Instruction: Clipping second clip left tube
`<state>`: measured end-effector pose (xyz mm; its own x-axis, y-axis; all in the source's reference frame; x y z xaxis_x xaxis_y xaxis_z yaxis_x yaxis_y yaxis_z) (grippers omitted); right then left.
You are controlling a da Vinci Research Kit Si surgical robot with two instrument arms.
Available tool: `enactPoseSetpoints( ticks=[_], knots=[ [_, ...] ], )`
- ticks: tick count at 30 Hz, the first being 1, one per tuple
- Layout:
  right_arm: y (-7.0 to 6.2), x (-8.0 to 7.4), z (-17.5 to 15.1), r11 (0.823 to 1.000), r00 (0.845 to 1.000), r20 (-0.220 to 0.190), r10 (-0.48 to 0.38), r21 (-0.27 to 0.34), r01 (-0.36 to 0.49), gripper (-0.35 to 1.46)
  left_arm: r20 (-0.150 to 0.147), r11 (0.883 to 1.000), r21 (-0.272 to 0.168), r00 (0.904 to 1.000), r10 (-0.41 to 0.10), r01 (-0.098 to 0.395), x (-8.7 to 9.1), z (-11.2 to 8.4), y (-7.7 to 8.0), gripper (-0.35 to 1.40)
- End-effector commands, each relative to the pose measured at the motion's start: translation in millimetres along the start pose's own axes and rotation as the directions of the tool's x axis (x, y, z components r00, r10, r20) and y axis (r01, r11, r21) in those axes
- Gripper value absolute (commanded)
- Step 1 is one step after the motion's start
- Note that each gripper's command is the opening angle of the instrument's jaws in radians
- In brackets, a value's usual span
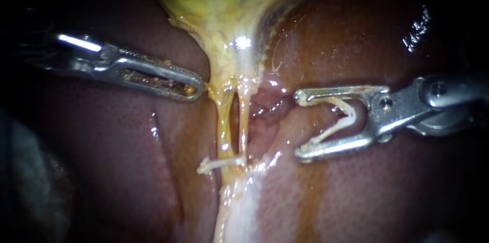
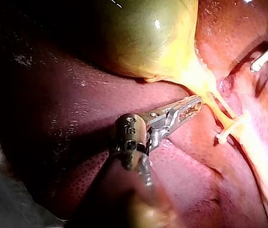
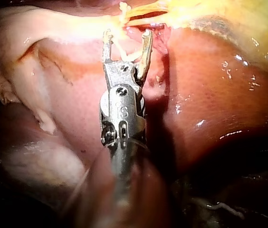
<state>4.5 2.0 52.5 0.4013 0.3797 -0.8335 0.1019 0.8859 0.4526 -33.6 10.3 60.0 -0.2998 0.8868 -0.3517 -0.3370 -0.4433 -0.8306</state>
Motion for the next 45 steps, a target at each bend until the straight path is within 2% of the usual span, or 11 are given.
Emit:
enactPoseSetpoints(
  ticks=[1, 6, 12, 15, 20, 28, 33, 45],
  knots=[
    [0.0, 0.0, 0.0, 1.000, 1.000, -0.001, 0.000, 0.003, 0.000, 0.49, 0.001, 1.000, -0.002, 1.0000, 0.000, 0.000, 0.1, -0.2, 0.1, -0.35],
    [0.0, 0.0, 0.0, 1.000, 1.000, -0.001, 0.000, 0.006, 0.000, 0.50, 0.010, 1.000, -0.017, 0.9999, -0.006, 0.006, 0.9, -2.6, 0.9, -0.35],
    [-0.1, 0.0, 0.0, 1.000, 1.000, -0.001, 0.000, 0.009, 0.000, 0.50, 0.001, 1.000, -0.007, 0.9999, -0.016, 0.016, 1.9, -5.9, 2.0, -0.35],
    [-0.2, 0.0, 0.1, 1.000, 1.000, -0.001, 0.000, 0.015, 0.000, 0.50, -0.003, 1.000, -0.001, 0.9998, -0.019, 0.019, 2.1, -6.8, 2.1, -0.35],
    [-0.5, 0.3, 1.0, 1.000, 1.000, 0.000, -0.002, 0.029, 0.002, 0.50, -0.004, 1.000, 0.001, 0.9998, -0.019, 0.019, 2.0, -6.8, 2.1, -0.35],
    [-1.4, 0.5, 4.9, 0.990, 0.991, 0.005, 0.136, 0.036, -0.136, 0.50, -0.005, 1.000, 0.002, 0.9998, -0.017, 0.017, 2.0, -6.4, 1.6, -0.35],
    [-1.1, 0.5, 7.0, 0.978, 0.979, -0.003, 0.205, 0.038, -0.205, 0.50, -0.005, 1.000, 0.002, 0.9998, -0.017, 0.017, 2.0, -6.4, 1.5, -0.35],
    [0.3, -0.3, 10.1, 0.959, 0.961, -0.009, 0.277, 0.059, -0.276, 0.50, -0.006, 1.000, 0.005, 0.9998, -0.021, 0.021, 2.1, -6.5, 2.3, -0.35]
  ],
)
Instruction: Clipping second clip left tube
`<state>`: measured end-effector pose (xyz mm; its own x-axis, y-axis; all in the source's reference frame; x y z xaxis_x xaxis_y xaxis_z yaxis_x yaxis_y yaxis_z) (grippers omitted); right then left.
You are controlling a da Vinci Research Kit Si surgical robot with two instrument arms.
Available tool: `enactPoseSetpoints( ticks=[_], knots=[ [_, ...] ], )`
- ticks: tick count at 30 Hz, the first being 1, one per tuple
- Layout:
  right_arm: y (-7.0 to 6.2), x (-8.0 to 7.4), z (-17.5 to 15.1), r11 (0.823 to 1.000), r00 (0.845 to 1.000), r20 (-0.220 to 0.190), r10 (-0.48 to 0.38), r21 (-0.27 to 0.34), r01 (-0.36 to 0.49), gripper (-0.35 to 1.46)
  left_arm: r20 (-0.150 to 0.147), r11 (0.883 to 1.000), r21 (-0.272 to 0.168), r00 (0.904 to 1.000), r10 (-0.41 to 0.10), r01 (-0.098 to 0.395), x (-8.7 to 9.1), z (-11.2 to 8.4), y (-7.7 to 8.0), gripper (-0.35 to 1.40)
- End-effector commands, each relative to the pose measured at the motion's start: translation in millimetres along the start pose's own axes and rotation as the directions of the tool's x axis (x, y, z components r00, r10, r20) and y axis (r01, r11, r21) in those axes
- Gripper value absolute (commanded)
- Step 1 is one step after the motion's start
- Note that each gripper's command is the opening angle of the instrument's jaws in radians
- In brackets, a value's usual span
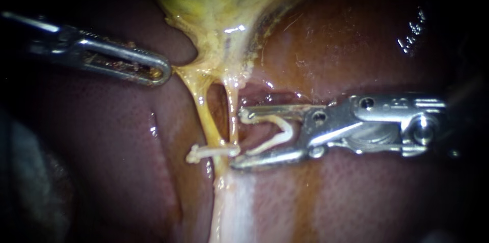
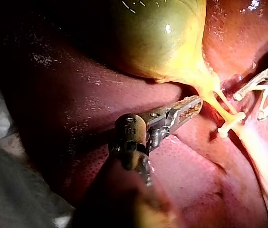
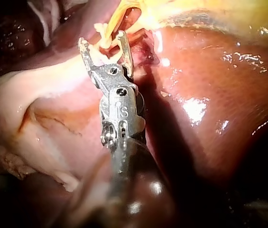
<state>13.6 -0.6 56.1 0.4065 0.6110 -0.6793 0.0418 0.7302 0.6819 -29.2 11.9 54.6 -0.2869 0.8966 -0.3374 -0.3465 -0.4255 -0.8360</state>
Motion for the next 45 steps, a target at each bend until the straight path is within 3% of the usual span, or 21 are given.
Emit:
enactPoseSetpoints(
  ticks=[1, 12, 28, 38, 45],
  knots=[
    [0.1, 0.0, 0.3, 1.000, 1.000, -0.005, 0.007, 0.006, -0.007, 0.50, 0.000, 1.000, 0.001, 1.0000, -0.001, 0.001, 0.0, 0.0, 0.1, -0.35],
    [0.7, -0.5, 2.2, 0.998, 0.999, -0.013, 0.040, 0.042, -0.040, 0.49, 0.000, 1.000, 0.002, 1.0000, -0.001, 0.001, 0.0, 0.0, 0.3, -0.35],
    [2.7, -4.3, 3.8, 0.993, 0.995, 0.003, 0.101, 0.058, -0.101, 0.49, -0.001, 1.000, 0.003, 1.0000, -0.002, 0.002, 0.0, 0.0, 0.6, -0.35],
    [3.3, -3.1, 6.3, 0.984, 0.991, -0.028, 0.131, 0.124, -0.127, 0.48, -0.002, 1.000, 0.004, 1.0000, -0.003, 0.003, 0.1, 0.1, 0.6, -0.35],
    [3.8, -2.3, 7.9, 0.981, 0.987, -0.050, 0.150, 0.134, -0.142, 0.48, -0.002, 1.000, 0.004, 1.0000, -0.003, 0.003, 0.1, 0.1, 0.6, -0.35]
  ],
)
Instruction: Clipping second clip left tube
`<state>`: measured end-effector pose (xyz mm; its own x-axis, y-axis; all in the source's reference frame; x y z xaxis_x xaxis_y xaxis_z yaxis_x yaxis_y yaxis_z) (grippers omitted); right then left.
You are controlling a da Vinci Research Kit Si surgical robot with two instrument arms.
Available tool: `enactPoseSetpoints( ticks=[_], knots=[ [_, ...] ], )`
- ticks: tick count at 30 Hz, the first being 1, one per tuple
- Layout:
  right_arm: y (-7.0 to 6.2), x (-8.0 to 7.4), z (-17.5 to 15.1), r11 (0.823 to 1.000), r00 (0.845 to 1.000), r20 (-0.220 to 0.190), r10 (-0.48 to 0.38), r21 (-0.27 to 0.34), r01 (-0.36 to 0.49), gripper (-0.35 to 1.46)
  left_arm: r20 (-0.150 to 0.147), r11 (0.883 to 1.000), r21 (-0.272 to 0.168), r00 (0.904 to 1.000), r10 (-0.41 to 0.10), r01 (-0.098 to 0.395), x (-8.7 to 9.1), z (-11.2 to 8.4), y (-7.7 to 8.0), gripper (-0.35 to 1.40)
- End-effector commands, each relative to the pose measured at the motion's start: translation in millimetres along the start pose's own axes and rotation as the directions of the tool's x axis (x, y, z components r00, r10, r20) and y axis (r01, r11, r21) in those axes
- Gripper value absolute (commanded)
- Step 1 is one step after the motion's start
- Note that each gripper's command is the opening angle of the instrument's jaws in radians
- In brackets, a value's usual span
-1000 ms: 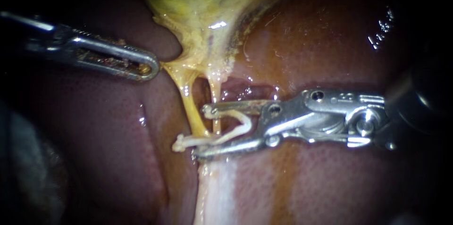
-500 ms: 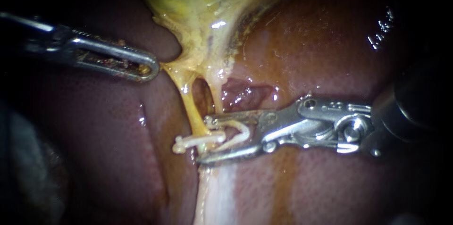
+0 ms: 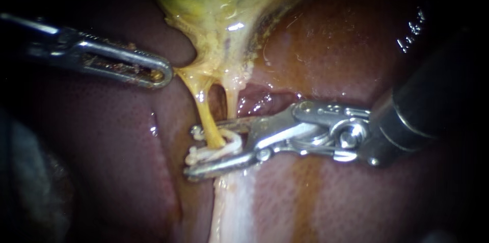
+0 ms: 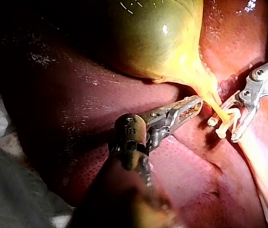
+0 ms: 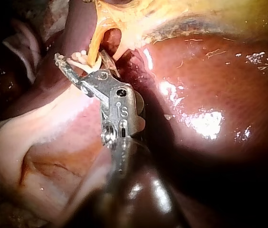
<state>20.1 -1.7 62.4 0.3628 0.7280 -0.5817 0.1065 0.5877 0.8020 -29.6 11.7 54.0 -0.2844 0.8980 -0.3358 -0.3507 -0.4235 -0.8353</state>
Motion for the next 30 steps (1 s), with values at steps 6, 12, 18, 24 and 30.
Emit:
enactPoseSetpoints(
  ticks=[6, 12, 18, 24, 30],
  knots=[
    [-1.5, 0.8, -0.1, 0.999, 0.998, -0.049, 0.031, 0.039, -0.029, 0.48, 0.000, 1.000, 0.000, 1.0000, 0.000, 0.000, 0.0, 0.0, -0.1, -0.35],
    [-4.3, 2.8, -0.7, 0.993, 0.996, -0.083, 0.040, 0.115, -0.031, 0.44, 0.001, 1.000, -0.001, 1.0000, 0.001, -0.001, 0.0, -0.1, -0.2, -0.35],
    [-5.4, 3.3, -0.5, 0.987, 0.996, -0.074, 0.050, 0.153, -0.039, 0.36, 0.001, 1.000, -0.001, 1.0000, 0.001, -0.001, 0.0, -0.1, -0.2, -0.35],
    [-5.3, 3.9, -1.2, 0.986, 0.994, -0.076, 0.084, 0.150, -0.072, 0.04, 0.001, 1.000, -0.001, 1.0000, 0.001, -0.001, 0.0, -0.1, -0.2, -0.35],
    [-5.0, 4.2, -2.1, 0.980, 0.986, -0.074, 0.147, 0.149, -0.135, -0.28, 0.001, 1.000, -0.001, 1.0000, 0.001, -0.001, 0.0, -0.1, -0.3, -0.35]
  ],
)
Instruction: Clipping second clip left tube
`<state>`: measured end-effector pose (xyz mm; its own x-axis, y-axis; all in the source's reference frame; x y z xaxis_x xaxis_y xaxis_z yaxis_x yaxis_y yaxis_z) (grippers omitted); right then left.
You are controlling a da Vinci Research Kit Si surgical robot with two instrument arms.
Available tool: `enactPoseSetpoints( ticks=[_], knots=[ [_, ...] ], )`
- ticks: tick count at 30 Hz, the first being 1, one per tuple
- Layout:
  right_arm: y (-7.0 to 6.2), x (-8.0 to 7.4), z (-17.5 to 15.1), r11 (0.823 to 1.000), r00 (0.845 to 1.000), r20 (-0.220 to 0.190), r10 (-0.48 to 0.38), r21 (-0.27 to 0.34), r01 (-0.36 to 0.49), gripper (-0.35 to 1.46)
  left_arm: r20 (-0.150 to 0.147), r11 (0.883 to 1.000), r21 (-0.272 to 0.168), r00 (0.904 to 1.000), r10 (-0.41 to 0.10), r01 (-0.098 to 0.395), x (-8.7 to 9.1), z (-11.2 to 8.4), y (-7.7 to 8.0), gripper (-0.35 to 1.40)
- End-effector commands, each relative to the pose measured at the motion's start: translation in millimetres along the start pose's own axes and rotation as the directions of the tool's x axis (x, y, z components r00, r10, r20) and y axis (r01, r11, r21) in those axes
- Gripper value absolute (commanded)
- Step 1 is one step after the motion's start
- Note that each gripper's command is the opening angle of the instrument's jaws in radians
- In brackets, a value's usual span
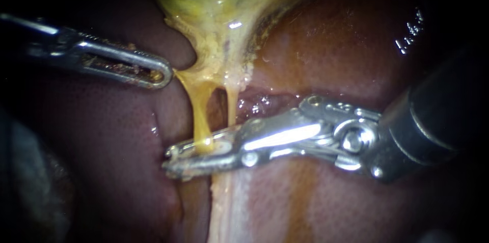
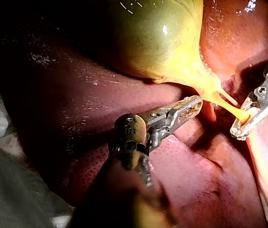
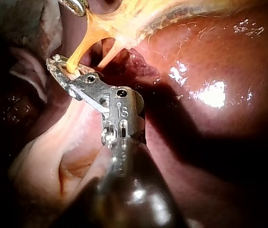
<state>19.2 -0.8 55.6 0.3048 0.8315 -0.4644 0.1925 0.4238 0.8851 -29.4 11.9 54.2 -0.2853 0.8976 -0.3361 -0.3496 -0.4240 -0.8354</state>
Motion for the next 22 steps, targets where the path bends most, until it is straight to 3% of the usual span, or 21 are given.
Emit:
enactPoseSetpoints(
  ticks=[1, 7, 12, 22],
  knots=[
    [0.0, 0.0, -0.1, 1.000, 1.000, 0.001, 0.004, 0.000, -0.004, -0.31, 0.000, 1.000, 0.000, 1.0000, 0.000, 0.000, 0.0, 0.0, 0.0, -0.35],
    [0.0, -0.1, -0.4, 0.997, 0.997, -0.001, 0.075, 0.004, -0.075, -0.35, 0.000, 1.000, 0.000, 1.0000, 0.000, 0.000, 0.0, 0.0, -0.1, -0.35],
    [-0.6, -0.3, -0.7, 0.997, 0.997, 0.029, 0.075, -0.016, -0.075, -0.35, 0.000, 1.000, 0.000, 1.0000, 0.000, 0.000, 0.0, -0.1, -0.1, -0.35],
    [-0.3, -0.6, -0.8, 0.997, 0.997, 0.033, 0.074, -0.012, -0.073, -0.35, 0.000, 1.000, 0.000, 1.0000, 0.000, 0.000, 0.0, 0.0, -0.2, -0.35]
  ],
)
